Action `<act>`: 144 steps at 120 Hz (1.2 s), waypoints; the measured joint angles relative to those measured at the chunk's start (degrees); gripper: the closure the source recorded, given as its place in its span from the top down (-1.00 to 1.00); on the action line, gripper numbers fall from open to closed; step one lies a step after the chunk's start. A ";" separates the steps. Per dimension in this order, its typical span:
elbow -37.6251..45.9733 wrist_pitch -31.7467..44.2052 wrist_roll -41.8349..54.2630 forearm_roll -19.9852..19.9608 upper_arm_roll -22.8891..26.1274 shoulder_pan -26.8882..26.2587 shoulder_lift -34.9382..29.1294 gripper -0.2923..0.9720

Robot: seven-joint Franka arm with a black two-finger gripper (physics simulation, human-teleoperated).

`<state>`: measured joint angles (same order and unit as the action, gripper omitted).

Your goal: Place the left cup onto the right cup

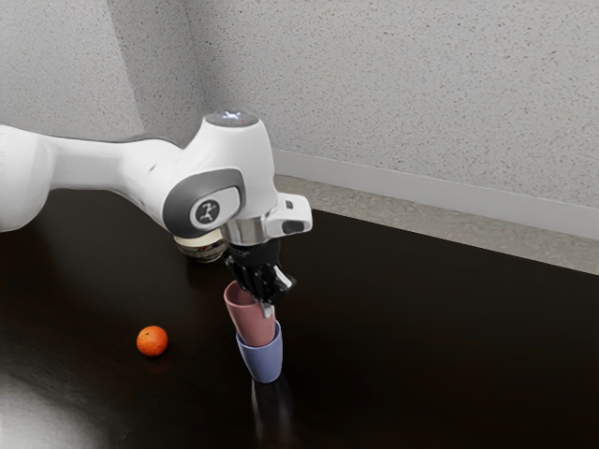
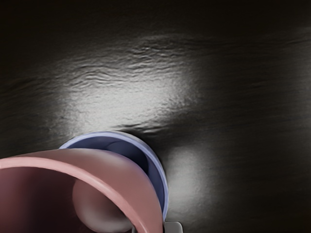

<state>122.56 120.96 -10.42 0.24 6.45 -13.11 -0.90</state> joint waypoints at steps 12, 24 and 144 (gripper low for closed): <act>0.06 0.33 -0.06 -0.05 -0.03 -0.07 0.25 -0.70; 0.07 0.54 0.04 -0.26 0.03 -0.05 0.34 -0.48; -34.08 -24.69 6.25 -4.63 -15.02 2.85 6.22 0.49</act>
<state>88.47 96.27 -4.17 -4.39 -8.57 -10.26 5.32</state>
